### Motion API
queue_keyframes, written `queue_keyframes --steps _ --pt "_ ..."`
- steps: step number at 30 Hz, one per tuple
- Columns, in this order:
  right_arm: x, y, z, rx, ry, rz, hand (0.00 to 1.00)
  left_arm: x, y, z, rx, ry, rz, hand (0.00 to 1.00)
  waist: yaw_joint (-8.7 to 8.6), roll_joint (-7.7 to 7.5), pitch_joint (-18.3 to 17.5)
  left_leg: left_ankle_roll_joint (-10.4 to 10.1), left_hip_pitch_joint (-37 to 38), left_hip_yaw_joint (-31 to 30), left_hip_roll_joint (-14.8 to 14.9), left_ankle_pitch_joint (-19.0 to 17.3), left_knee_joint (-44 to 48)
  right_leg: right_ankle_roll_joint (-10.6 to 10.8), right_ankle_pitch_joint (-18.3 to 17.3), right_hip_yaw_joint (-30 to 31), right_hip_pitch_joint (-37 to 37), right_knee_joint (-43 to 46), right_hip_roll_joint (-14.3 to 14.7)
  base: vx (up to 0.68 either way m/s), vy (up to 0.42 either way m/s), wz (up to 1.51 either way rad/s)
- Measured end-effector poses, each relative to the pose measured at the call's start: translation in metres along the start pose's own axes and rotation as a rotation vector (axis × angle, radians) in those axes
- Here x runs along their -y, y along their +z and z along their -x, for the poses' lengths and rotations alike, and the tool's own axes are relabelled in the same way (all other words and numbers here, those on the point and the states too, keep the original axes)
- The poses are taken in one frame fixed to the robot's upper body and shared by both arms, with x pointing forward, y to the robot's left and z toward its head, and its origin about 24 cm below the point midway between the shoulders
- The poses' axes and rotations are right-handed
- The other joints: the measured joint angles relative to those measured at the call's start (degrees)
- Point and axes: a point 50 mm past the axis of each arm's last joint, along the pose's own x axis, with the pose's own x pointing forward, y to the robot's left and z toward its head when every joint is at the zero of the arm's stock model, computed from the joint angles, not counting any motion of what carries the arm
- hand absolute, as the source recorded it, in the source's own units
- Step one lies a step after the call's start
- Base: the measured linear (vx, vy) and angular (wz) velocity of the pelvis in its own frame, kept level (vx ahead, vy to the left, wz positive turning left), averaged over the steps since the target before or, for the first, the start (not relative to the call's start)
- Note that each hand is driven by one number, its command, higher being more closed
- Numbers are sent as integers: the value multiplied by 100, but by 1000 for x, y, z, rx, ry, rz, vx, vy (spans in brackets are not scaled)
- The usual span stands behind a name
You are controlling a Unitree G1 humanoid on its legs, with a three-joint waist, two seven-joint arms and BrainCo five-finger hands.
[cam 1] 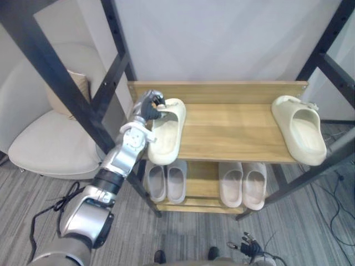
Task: Organize the slippers on the shoe rack
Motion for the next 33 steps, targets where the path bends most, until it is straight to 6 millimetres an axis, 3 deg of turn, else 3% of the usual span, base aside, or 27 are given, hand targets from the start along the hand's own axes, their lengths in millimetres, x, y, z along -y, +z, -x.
queue_keyframes --steps 7,14,18,25,33 --pt "1 -1 0 -3 -4 -19 0 5 8 0 13 4 91 100 -10 2 2 8 -5 -4 -22 15 -2 18 18 22 1 9 -23 0 0 0" --pt "1 -1 0 -3 -9 -21 0 15 72 -6 229 -1 200 100 -17 10 7 15 -11 97 -48 11 -1 37 28 133 -16 12 -52 2 2 -7" --pt "3 1 0 1 -17 -18 0 11 116 -16 384 5 229 100 -157 117 65 34 9 142 -44 -3 0 41 24 234 -70 60 -51 -5 2 -10" --pt "8 0 0 -2 -37 -37 0 22 130 -20 404 -15 247 100 -228 215 117 35 15 239 -37 -3 2 43 21 415 -198 152 -54 -6 0 -14" --pt "11 2 2 21 -49 -44 0 36 117 -26 317 -44 244 100 -286 312 173 63 26 317 -39 -22 2 53 23 513 -268 211 -77 -25 1 -6"
